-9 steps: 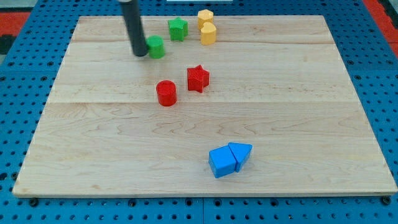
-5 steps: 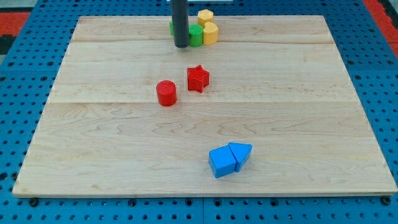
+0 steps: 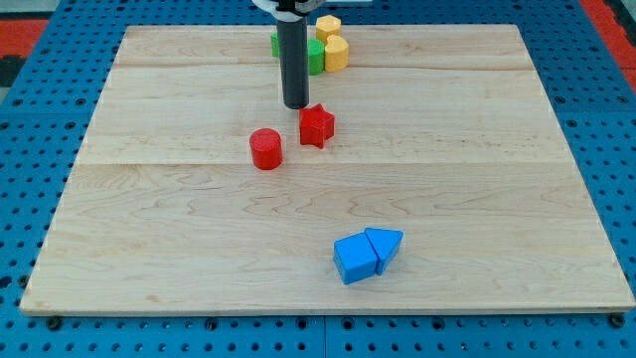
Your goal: Push the red star towards the bottom right
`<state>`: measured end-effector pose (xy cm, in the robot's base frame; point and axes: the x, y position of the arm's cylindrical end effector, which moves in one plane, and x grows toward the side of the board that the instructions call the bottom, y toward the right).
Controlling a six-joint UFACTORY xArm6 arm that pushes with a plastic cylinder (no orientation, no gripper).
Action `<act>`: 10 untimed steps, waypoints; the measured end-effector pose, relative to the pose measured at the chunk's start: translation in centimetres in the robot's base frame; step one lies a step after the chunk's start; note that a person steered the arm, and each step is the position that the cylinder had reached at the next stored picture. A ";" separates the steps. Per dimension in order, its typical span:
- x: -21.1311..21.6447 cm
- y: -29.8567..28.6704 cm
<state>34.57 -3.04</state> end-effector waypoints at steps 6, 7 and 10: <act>3.4 1.7; 6.3 4.4; 5.4 12.9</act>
<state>40.00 9.87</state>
